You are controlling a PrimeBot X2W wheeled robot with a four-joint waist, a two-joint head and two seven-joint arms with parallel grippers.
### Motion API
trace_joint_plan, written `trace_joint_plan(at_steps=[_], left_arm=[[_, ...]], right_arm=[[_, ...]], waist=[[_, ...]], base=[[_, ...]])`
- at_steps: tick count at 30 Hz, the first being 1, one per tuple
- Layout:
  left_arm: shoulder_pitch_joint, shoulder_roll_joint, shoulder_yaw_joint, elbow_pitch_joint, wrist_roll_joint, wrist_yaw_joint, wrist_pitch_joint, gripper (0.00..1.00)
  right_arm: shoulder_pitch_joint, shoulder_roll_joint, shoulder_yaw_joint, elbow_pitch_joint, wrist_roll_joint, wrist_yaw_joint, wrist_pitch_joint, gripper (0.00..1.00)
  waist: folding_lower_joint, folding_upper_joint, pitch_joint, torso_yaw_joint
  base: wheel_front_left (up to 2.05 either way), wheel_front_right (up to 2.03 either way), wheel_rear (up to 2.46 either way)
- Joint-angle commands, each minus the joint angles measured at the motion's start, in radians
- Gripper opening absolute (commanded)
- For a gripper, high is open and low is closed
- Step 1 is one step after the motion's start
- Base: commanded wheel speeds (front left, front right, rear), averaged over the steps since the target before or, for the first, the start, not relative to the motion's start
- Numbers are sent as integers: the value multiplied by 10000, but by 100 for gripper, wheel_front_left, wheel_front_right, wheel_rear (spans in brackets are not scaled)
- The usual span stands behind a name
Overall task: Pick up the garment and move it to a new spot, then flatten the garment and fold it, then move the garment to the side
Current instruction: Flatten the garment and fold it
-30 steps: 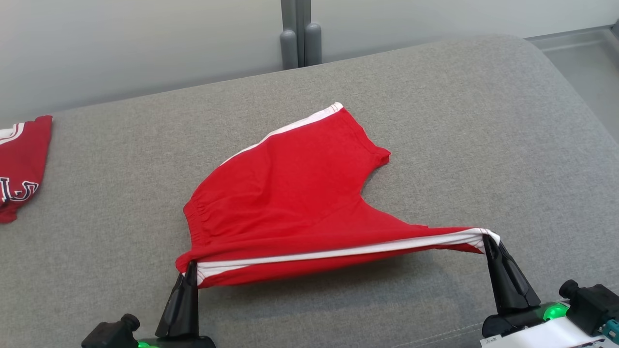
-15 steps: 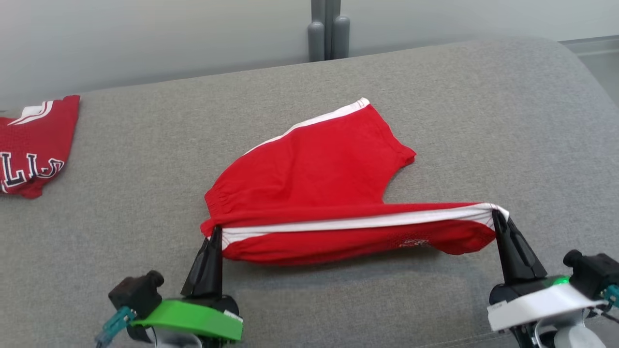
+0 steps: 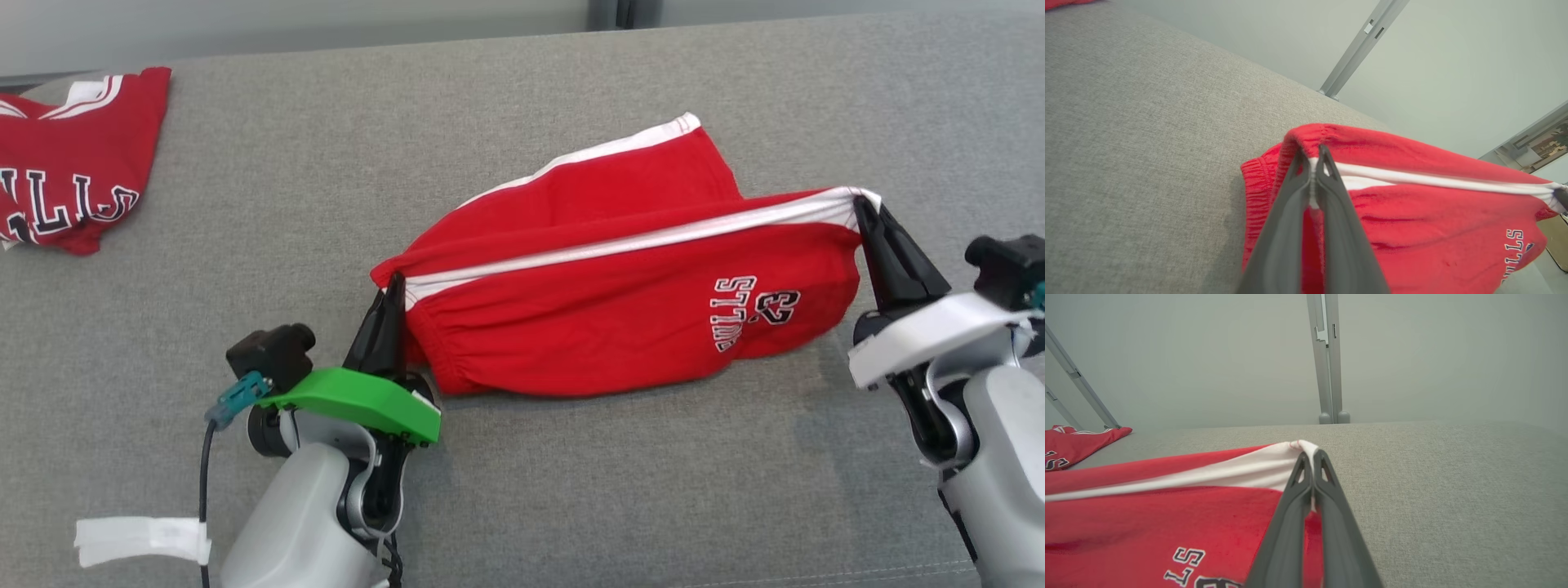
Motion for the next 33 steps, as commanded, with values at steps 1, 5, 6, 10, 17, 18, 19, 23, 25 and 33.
trace_joint_plan(at_steps=[1, 5, 6, 10, 17, 18, 19, 23, 25, 33], left_arm=[[-281, 62, -18, 124, -118, 142, -82, 0], [-996, 59, -330, 660, -480, 507, -76, 0], [-1153, 60, -389, 774, -571, 604, -77, 0], [-1664, 58, -629, 1077, -886, 839, -79, 0], [-2333, 54, -907, 1366, -1156, 1135, -80, 0], [-2400, 54, -927, 1386, -1183, 1185, -80, 0], [-2456, 56, -948, 1404, -1215, 1221, -80, 0], [-2620, 52, -1069, 1383, -1321, 1353, -75, 0], [-2697, 55, -1127, 1372, -1354, 1379, -75, 0], [-2923, 55, -1294, 1307, -1540, 1434, -74, 38]], right_arm=[[-284, -80, 64, 213, 81, -20, 28, 0], [-1474, -238, 653, 1371, 327, -20, 78, 0], [-1772, -271, 819, 1669, 395, -20, 80, 0], [-2852, -305, 1426, 2760, 667, -20, 15, 0], [-4550, -320, 2719, 4474, 1051, -19, -28, 0], [-4745, -312, 2904, 4678, 1118, -19, -38, 0], [-4926, -303, 3118, 4882, 1184, -19, -7, 0], [-5602, -283, 3665, 5667, 1476, -19, -135, 0], [-5889, -259, 3875, 6022, 1618, -19, -217, 0], [-6803, -134, 4436, 7150, 1880, -19, -544, 68]], waist=[[0, 0, 354, 305], [0, 0, 620, 411], [0, 0, 700, 438], [0, 0, 995, 536], [0, 0, 1425, 685], [0, 0, 1468, 709], [0, 0, 1510, 734], [0, 0, 1653, 839], [0, 0, 1714, 877], [0, 0, 1898, 959]], base=[[0, 0, 0], [0, 0, 0], [0, 0, 0], [0, 0, 0], [0, 0, 0], [0, 0, 0], [0, 0, 0], [0, 0, 0], [0, 0, 0], [0, 0, 0]])
